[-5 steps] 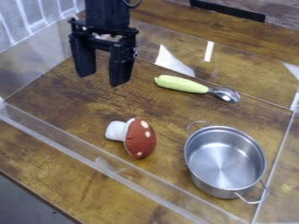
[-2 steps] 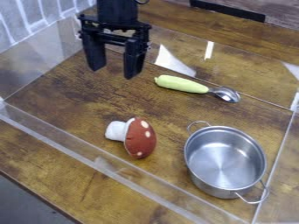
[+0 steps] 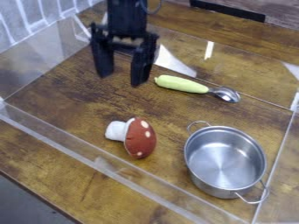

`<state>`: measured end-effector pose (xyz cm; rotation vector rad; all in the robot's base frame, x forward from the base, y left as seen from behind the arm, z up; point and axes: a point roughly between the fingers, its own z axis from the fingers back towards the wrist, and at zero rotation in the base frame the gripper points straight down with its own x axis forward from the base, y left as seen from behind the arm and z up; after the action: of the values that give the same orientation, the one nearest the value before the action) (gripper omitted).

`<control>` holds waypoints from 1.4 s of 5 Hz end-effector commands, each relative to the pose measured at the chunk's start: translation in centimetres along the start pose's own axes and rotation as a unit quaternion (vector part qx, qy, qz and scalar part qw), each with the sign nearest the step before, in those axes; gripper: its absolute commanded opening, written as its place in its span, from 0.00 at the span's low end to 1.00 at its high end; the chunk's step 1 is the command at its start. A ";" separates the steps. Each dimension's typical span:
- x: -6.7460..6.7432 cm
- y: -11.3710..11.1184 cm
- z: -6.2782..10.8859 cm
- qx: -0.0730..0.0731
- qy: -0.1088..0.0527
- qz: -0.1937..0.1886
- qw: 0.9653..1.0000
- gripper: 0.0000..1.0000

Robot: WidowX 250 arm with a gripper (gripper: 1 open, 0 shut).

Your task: Remove the mushroom from the silver pot and put it on the table

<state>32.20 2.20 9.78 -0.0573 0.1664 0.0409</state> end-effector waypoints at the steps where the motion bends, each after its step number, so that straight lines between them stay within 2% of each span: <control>1: -2.4 1.3 3.5 -0.005 -0.052 0.052 0.997 1.00; 2: -1.5 2.1 4.7 -0.004 -0.060 0.064 0.996 1.00; 3: -0.1 1.7 4.4 -0.001 -0.070 0.068 0.995 1.00; 4: 0.1 1.8 3.5 0.002 -0.060 0.002 0.998 1.00; 5: -0.2 1.5 2.9 0.007 -0.052 -0.054 0.997 1.00; 6: -0.8 1.3 2.9 0.009 -0.044 -0.081 0.996 1.00; 7: 0.2 1.4 2.9 0.013 -0.048 -0.053 0.997 1.00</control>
<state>32.11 4.18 10.99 -0.0515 0.1218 -0.0493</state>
